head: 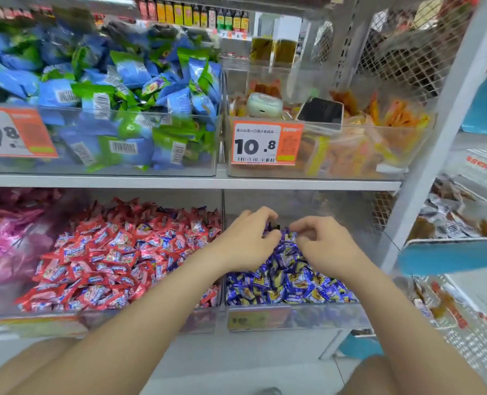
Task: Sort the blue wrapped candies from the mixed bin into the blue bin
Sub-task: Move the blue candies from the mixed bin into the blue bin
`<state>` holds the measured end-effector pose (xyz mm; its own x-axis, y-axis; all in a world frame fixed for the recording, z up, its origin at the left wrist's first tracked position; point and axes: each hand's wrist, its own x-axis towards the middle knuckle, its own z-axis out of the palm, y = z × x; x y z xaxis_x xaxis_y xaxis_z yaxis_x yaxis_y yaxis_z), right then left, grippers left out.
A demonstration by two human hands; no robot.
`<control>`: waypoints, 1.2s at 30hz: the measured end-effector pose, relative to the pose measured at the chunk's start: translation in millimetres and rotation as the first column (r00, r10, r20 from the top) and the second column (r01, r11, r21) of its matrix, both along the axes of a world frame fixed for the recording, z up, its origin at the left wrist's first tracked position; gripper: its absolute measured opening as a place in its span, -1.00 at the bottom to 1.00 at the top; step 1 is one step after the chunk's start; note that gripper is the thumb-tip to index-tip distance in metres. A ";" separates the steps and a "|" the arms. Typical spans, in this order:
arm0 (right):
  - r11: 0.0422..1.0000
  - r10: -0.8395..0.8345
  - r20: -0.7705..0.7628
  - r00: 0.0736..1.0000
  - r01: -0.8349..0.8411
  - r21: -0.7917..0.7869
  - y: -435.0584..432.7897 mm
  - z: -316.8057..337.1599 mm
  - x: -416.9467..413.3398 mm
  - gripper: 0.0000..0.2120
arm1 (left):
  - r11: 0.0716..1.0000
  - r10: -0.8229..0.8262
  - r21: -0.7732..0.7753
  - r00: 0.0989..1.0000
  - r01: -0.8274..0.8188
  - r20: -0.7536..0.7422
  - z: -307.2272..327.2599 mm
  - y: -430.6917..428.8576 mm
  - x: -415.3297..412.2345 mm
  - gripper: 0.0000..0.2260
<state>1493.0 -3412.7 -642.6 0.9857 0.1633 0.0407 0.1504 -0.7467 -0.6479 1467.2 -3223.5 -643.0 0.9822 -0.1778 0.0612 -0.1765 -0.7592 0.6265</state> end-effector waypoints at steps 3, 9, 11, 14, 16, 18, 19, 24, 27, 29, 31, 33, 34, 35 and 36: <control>0.999 0.035 0.073 0.997 -0.038 0.038 12.6 6.1 -8.2 -0.74 | 0.999 0.028 -0.041 0.979 -0.020 0.203 4.6 14.7 -12.8 -0.74; 0.945 0.316 0.163 0.934 -0.325 0.027 76.9 23.6 -38.0 -0.76 | 0.983 0.166 0.057 0.979 -0.173 0.115 12.5 105.7 -43.8 -0.70; 0.904 0.425 0.186 0.886 -0.426 -0.035 104.5 20.6 -41.3 -0.73 | 0.959 0.169 0.227 0.985 -0.171 0.027 1.2 139.8 -47.5 -0.62; 0.807 0.569 0.169 0.805 -0.506 -0.304 145.0 5.3 -32.3 -0.69 | 0.924 0.155 0.349 0.988 -0.153 0.021 -14.4 168.4 -50.8 -0.57; 0.707 0.618 0.130 0.775 -0.476 -0.522 167.8 -4.5 -23.8 -0.73 | 0.917 0.147 0.371 0.989 -0.148 0.030 -23.5 179.4 -49.7 -0.56; 0.606 0.653 0.063 0.755 -0.470 -0.641 186.3 -10.4 -17.5 -0.77 | 0.911 0.138 0.389 0.990 -0.134 0.018 -32.0 187.0 -45.0 -0.52; 0.571 0.668 0.024 0.743 -0.492 -0.658 193.7 -11.0 -15.7 -0.77 | 0.915 0.127 0.384 0.992 -0.126 0.022 -35.2 189.1 -42.6 -0.50; 0.555 0.673 -0.110 0.731 -0.598 -0.578 205.7 -13.7 -2.7 -0.74 | 0.935 0.099 0.343 0.995 -0.093 0.001 -44.0 191.9 -28.6 -0.52; 0.599 0.670 -0.133 0.731 -0.637 -0.486 198.4 -8.9 -2.0 -0.78 | 0.920 0.104 0.379 0.995 -0.097 0.002 -51.6 193.9 -15.9 -0.52; 0.692 0.638 -0.065 0.768 -0.607 -0.391 193.0 -2.4 -3.4 -0.81 | 0.897 0.121 0.424 0.992 -0.128 0.044 -52.8 194.0 -8.7 -0.58; 0.760 0.600 0.015 0.800 -0.563 -0.326 186.7 2.3 -2.6 -0.79 | 0.880 0.134 0.454 0.990 -0.143 0.052 -49.1 191.3 -4.9 -0.68; 0.812 0.554 0.082 0.829 -0.515 -0.275 180.7 2.8 1.6 -0.84 | 0.886 0.140 0.439 0.989 -0.147 0.048 -45.6 188.6 -3.0 -0.81; 0.835 0.532 0.113 0.839 -0.496 -0.238 177.6 2.2 4.2 -0.88 | 0.888 0.151 0.433 0.988 -0.154 0.043 -45.2 187.8 -1.8 -0.85; 0.851 0.509 0.123 0.852 -0.478 -0.216 175.1 0.8 6.5 -0.83 | 0.888 0.165 0.429 0.986 -0.163 0.031 -45.2 187.1 -1.4 -0.84; 0.858 0.501 0.127 0.856 -0.472 -0.203 173.7 0.4 7.5 -0.79 | 0.890 0.181 0.423 0.983 -0.169 0.011 -45.5 187.3 -1.0 -0.81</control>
